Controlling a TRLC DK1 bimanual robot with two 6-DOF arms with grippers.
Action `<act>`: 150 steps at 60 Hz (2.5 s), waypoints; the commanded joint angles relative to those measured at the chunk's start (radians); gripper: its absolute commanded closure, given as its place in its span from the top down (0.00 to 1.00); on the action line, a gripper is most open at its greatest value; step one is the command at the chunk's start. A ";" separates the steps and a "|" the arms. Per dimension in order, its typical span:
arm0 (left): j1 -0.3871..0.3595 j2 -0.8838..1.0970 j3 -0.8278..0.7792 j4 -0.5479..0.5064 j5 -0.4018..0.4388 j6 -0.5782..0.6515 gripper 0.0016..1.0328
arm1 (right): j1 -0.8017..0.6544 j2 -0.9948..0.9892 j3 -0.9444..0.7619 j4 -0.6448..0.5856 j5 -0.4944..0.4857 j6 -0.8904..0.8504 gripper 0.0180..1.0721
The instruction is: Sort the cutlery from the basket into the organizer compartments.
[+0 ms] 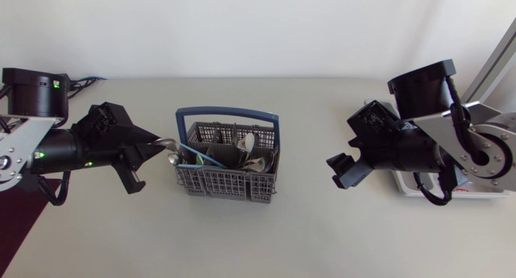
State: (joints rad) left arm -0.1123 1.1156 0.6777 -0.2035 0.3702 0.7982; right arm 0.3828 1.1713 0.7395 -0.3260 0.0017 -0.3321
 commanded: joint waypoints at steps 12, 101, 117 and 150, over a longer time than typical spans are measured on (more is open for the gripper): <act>-0.015 0.012 0.092 -0.030 0.016 0.018 0.03 | 0.047 -0.012 -0.038 -0.008 0.023 0.038 0.80; -0.171 -0.010 0.545 -0.384 -0.083 -0.683 0.03 | 0.452 -0.102 0.089 0.116 0.212 0.084 0.80; -0.245 0.073 0.559 -0.390 -0.083 -0.820 0.03 | 0.528 -0.012 0.110 0.239 0.256 0.025 0.80; -0.316 0.151 0.568 -0.333 -0.114 -0.955 0.03 | 0.585 0.162 0.193 0.358 0.304 -0.067 0.59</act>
State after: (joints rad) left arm -0.4164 1.2514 1.2072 -0.5488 0.2562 -0.1280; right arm 0.9604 1.3025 0.8982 0.0105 0.2932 -0.3714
